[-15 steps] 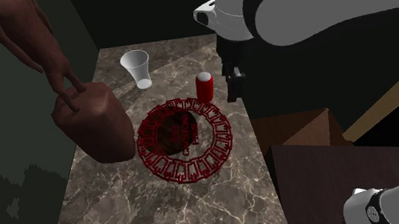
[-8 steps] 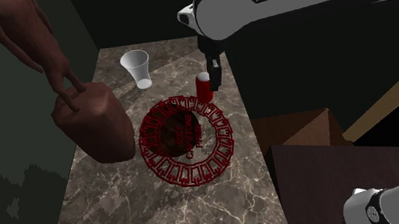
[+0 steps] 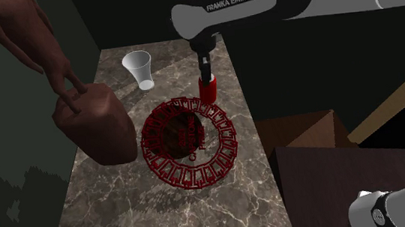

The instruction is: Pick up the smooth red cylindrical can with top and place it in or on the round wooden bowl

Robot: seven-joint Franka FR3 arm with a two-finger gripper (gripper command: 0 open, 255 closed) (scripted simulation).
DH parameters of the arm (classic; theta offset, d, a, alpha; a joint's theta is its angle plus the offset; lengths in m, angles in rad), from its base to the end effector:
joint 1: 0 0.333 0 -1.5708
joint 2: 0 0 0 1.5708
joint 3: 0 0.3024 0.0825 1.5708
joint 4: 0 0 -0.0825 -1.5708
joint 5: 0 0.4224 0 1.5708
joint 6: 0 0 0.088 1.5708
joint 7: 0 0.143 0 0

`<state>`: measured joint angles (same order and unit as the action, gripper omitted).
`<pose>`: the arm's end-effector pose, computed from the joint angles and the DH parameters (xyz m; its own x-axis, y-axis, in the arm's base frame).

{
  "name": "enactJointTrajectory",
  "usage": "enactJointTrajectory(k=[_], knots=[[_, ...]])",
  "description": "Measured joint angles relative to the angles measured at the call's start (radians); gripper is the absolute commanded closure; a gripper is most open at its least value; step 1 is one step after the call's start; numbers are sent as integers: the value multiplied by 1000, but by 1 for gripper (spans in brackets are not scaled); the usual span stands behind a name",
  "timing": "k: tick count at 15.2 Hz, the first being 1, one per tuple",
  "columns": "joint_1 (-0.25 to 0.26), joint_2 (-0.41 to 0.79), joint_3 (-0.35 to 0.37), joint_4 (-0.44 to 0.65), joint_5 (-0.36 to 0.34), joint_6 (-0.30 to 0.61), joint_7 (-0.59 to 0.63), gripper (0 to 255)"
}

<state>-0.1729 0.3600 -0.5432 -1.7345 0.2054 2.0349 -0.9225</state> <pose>0.5306 -0.4125 0.3299 0.9900 0.1413 -0.0016 0.1413 -0.9900 -0.0022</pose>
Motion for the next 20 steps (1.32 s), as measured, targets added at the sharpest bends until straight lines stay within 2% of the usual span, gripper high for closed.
enactJointTrajectory(k=[6,12,13,20], knots=[[-9,39,12,-30,25,63,-16,0],[-9,40,12,-38,27,72,-19,0],[-9,40,12,-38,27,72,-19,255],[-9,40,12,-37,27,72,-19,255]])
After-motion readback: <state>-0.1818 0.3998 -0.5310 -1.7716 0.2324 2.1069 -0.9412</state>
